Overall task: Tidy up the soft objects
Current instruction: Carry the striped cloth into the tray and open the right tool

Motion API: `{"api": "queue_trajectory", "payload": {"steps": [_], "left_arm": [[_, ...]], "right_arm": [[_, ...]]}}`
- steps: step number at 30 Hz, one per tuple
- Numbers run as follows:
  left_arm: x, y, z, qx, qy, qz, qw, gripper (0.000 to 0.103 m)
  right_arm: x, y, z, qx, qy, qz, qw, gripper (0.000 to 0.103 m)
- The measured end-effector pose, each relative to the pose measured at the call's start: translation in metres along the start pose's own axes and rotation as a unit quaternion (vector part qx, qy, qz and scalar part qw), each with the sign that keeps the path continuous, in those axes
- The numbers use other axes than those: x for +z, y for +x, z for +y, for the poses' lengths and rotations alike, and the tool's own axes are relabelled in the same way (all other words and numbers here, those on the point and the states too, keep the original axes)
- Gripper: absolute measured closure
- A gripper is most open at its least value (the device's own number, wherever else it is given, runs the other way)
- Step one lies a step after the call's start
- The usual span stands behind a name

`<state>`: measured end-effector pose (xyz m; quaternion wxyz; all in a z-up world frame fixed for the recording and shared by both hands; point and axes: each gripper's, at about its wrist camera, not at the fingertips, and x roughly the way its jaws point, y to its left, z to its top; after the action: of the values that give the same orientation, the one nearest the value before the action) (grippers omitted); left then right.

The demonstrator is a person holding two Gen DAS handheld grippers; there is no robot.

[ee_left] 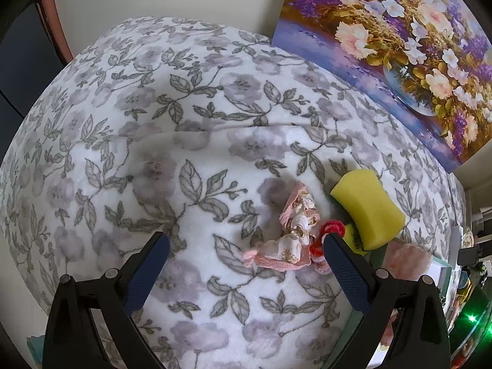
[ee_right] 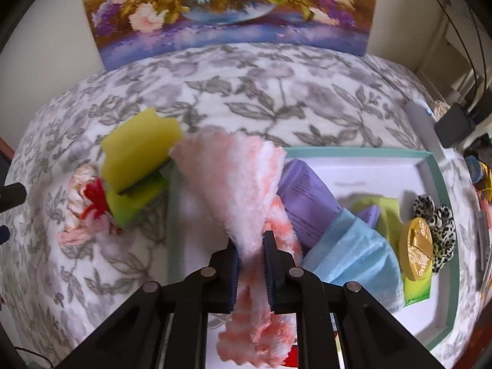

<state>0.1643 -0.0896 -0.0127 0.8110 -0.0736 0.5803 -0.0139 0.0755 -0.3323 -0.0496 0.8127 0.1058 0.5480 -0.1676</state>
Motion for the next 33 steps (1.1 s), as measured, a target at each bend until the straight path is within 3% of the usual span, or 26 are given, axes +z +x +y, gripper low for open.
{"api": "queue_trajectory", "payload": {"steps": [4,15,18,20,25,33], "left_arm": [[0.0,0.002,-0.001,0.003,0.006,0.002,1.0,0.003],[-0.001,0.003,-0.003,0.005,0.01,0.004,0.9999,0.003],[-0.001,0.002,-0.004,0.005,0.009,0.004,0.9999,0.003],[-0.001,0.002,-0.004,0.004,0.009,0.004,0.9999,0.003],[-0.001,0.002,-0.004,0.003,0.009,0.004,1.0,0.003],[-0.001,0.0,-0.003,0.001,0.008,0.0,1.0,0.003]], "right_arm": [[-0.002,0.003,-0.007,-0.02,-0.006,0.008,1.0,0.088],[0.0,-0.005,-0.015,0.005,0.014,0.009,1.0,0.084],[0.001,-0.008,-0.01,0.012,0.008,0.009,1.0,0.076],[0.0,-0.008,-0.005,0.013,-0.002,0.008,1.0,0.064],[-0.002,-0.002,0.009,0.012,-0.027,0.015,0.999,0.062],[-0.001,-0.011,0.011,0.026,-0.025,0.008,0.999,0.045]]}}
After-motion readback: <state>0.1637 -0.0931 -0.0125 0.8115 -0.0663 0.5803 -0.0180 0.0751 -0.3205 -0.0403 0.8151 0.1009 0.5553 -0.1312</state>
